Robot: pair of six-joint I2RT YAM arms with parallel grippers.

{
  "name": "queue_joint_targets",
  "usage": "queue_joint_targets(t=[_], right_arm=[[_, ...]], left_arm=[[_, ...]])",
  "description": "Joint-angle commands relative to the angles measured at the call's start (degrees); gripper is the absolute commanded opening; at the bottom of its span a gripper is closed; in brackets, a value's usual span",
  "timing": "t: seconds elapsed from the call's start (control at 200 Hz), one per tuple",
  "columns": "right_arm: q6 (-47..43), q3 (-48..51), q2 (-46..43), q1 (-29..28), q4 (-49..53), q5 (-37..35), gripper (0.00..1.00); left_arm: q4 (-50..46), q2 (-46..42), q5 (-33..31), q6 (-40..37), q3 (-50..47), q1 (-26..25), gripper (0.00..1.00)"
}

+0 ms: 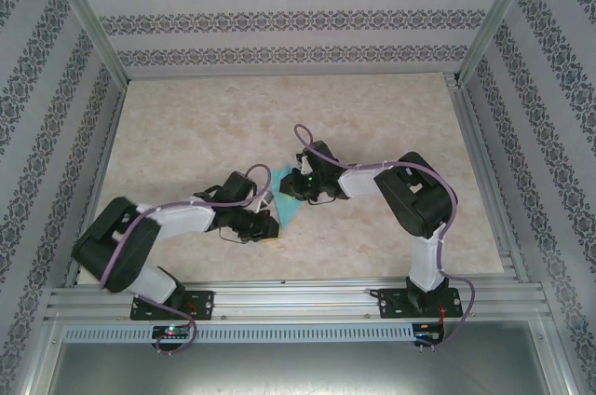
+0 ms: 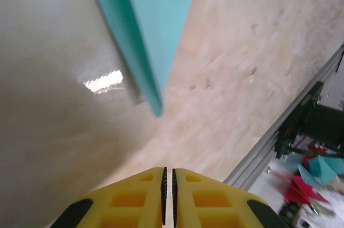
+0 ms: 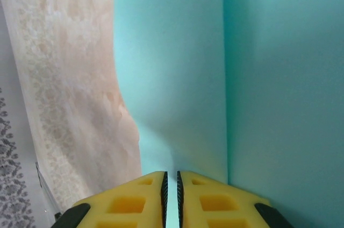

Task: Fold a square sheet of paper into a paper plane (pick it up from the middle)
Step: Fourth fold the wing at the center of the table.

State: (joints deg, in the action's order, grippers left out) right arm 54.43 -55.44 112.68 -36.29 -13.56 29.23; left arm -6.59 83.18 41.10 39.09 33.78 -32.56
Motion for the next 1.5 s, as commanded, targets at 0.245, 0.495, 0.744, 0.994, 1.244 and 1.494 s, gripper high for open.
queue_joint_targets(t=[0.245, 0.495, 0.744, 0.994, 1.244, 1.494], right_arm=[[14.3, 11.5, 1.9, -5.7, -3.3, -16.6, 0.17], [11.7, 9.6, 1.9, -5.0, -1.7, -15.1, 0.18], [10.6, 8.5, 1.4, -4.7, 0.1, -14.6, 0.18], [6.7, 7.6, -0.8, -3.0, 0.1, -12.6, 0.21], [-0.5, 5.5, -6.8, -0.8, 1.2, -9.3, 0.18], [-3.5, 3.1, -6.7, -2.9, 0.7, -3.7, 0.04]], left_arm=[[1.6, -8.3, -9.3, 5.8, 1.8, 5.0, 0.19], [9.4, 1.7, -5.7, 6.5, 5.6, 4.9, 0.20], [9.7, 9.8, -8.2, 7.0, 7.0, 5.0, 0.18], [2.2, 15.2, -14.1, 4.6, 5.8, 4.9, 0.11], [0.6, 16.6, -15.3, 4.2, 2.9, 4.8, 0.02], [0.7, 16.6, -15.2, 4.0, 3.2, 4.7, 0.00]])
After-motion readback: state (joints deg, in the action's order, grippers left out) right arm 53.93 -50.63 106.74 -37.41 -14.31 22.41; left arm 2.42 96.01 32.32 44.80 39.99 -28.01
